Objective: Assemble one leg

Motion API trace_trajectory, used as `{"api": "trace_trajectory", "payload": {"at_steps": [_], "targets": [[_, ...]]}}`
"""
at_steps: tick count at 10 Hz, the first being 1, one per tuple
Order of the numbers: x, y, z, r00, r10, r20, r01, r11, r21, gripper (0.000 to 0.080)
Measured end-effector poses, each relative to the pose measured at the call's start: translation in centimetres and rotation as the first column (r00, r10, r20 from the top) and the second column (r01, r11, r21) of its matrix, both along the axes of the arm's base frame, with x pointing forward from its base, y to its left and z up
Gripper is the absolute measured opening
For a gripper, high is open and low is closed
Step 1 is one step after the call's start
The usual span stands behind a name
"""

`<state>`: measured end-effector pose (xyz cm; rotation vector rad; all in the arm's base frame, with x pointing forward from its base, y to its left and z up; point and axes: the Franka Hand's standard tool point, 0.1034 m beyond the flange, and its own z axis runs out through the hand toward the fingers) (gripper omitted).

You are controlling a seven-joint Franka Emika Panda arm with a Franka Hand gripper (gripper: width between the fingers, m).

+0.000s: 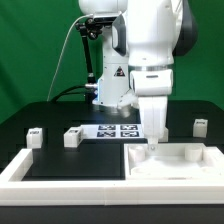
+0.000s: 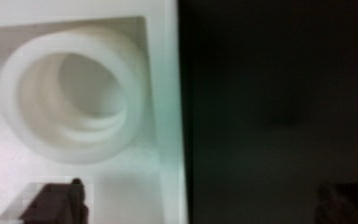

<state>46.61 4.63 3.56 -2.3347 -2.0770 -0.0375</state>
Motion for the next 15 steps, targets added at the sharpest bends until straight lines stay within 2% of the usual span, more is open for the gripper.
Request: {"api": "trace_trajectory", "payload": {"at_steps": [2, 3, 6, 8, 10, 12, 15], "targets": [[-0.7, 0.4, 1.5, 0.998, -0.059, 0.009, 0.059, 0.998, -0.007, 0.0649], [-0.6, 0.3, 1.7, 0.997, -0.076, 0.016, 0.076, 0.997, -0.007, 0.0649], [-0.7, 0.3, 1.5, 0.974, -0.228, 0.007, 0.228, 0.974, -0.003, 0.0649], [-0.9, 0.4, 1.5, 0.897, -0.443, 0.001, 0.443, 0.897, 0.004, 0.0649], [-2.8, 0.7, 1.2, 0.727, -0.686, -0.024, 0.686, 0.727, 0.009, 0.0649], [-4.1, 2.4, 1.1, 0.521, -0.852, -0.05, 0.853, 0.521, 0.0, 0.0649], [-5.1, 5.8, 1.2, 0.199, -0.977, -0.074, 0.979, 0.201, -0.022, 0.0649]]}}
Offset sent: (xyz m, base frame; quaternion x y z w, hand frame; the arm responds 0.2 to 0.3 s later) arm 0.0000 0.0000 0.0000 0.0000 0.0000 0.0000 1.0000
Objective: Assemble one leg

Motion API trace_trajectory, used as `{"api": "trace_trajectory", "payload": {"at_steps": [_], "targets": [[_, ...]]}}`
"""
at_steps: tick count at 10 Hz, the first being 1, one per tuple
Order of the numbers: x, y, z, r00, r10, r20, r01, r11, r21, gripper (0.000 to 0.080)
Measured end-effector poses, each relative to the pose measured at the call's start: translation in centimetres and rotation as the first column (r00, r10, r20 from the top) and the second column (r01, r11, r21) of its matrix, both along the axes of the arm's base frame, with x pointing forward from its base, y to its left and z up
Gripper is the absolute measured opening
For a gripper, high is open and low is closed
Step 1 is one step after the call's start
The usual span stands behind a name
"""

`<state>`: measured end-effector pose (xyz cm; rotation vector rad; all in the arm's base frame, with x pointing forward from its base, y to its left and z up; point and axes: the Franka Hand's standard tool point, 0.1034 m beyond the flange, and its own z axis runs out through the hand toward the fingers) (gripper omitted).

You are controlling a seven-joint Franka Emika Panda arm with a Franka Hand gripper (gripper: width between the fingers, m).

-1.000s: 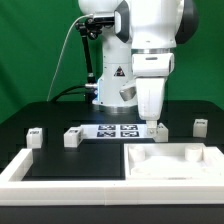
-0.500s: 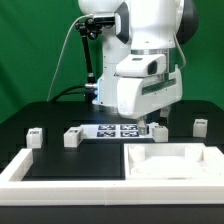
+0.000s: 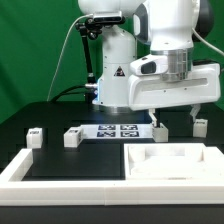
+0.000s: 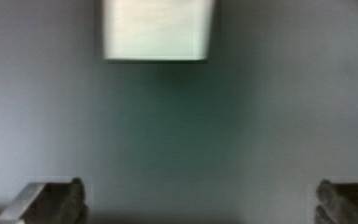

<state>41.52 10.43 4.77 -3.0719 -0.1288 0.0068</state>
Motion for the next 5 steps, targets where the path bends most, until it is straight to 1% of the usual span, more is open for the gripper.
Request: {"api": "trace_trajectory", "payload": {"at_steps": [1, 4, 5], "targets": [[0.04, 0.8, 0.08, 0.997, -0.072, -0.002, 0.072, 0.997, 0.001, 0.0649], [-0.12, 1.17, 0.05, 0.948, -0.316, -0.028, 0.317, 0.948, 0.013, 0.0649], [-0.7, 1.11, -0.04, 0.902, -0.43, -0.046, 0.431, 0.902, 0.014, 0.0649]]}}
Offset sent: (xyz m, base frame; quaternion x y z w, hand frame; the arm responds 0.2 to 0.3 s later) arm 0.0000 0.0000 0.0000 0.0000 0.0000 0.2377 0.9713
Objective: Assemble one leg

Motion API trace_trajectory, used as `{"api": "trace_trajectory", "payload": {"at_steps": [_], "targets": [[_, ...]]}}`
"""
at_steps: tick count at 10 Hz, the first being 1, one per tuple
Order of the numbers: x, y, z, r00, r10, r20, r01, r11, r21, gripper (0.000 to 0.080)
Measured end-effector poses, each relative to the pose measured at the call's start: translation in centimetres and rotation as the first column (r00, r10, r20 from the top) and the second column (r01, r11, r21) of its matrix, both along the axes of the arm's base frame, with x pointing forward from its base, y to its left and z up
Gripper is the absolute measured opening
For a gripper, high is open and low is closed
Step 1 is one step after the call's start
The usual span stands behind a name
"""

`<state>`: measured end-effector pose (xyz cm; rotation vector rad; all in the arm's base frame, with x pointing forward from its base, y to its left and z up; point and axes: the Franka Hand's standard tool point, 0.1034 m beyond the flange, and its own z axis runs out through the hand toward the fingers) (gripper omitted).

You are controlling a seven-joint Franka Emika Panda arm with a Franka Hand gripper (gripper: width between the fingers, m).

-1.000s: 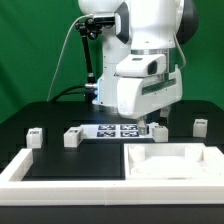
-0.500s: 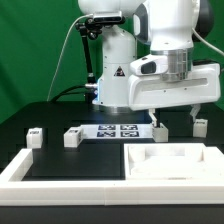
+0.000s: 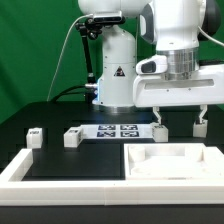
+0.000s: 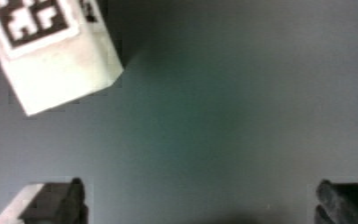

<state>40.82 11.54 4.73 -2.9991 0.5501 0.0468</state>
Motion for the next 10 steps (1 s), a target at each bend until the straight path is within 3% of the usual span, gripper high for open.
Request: {"api": "trace_trajectory", "payload": {"at_steps": [1, 6, 8, 10], "targets": [[-1.3, 0.7, 0.0, 0.99, -0.137, -0.012, 0.137, 0.991, 0.002, 0.0649], [-4.5, 3.7, 0.3, 0.993, -0.121, -0.01, 0.121, 0.992, 0.018, 0.0649], [-4.5, 3.4, 0.2, 0.996, -0.089, -0.029, 0.09, 0.996, 0.017, 0.0649], [-4.7, 2.7, 0.2, 0.988, -0.055, -0.146, 0.061, 0.997, 0.038, 0.0649]]}}
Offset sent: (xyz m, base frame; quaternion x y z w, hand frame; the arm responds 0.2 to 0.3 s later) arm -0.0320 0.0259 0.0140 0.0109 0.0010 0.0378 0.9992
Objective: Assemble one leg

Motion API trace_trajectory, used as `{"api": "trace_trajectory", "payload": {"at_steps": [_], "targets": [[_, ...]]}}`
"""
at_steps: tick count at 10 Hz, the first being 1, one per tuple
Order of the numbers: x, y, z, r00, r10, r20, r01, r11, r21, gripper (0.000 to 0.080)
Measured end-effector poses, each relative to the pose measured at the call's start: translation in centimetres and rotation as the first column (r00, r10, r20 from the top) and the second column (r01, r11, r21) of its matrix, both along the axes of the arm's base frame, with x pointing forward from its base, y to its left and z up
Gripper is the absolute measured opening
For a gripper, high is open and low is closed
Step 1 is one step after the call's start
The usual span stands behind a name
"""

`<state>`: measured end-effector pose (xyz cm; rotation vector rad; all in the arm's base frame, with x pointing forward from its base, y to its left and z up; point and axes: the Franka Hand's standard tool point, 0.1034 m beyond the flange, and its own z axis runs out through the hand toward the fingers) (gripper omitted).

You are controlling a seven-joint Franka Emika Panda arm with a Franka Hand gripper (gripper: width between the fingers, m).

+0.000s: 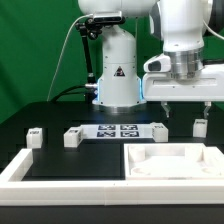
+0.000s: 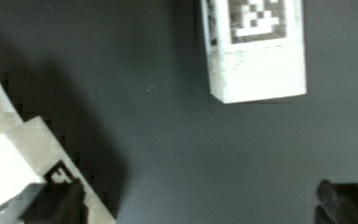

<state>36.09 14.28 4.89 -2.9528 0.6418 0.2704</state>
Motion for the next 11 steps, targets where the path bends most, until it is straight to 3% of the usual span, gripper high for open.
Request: {"api": "trace_trajectory", "payload": {"at_steps": [3, 4, 6, 7, 9, 11], "targets": [[-1.7, 1.3, -0.5, 0.979, 0.032, -0.201, -0.022, 0.998, 0.053, 0.0649], [-2.2, 1.5, -0.4, 0.956, 0.058, -0.289, -0.033, 0.995, 0.09, 0.0649], [-2.0, 2.1, -0.6, 0.912, 0.095, -0.398, -0.039, 0.988, 0.148, 0.0649], [-2.3, 2.4, -0.8, 0.872, 0.129, -0.473, -0.039, 0.98, 0.196, 0.0649], [-2.5, 3.2, -1.0, 0.814, 0.155, -0.56, -0.021, 0.971, 0.238, 0.0649], [-2.1, 4.0, -2.1, 0.755, 0.181, -0.63, -0.001, 0.961, 0.276, 0.0649]]}}
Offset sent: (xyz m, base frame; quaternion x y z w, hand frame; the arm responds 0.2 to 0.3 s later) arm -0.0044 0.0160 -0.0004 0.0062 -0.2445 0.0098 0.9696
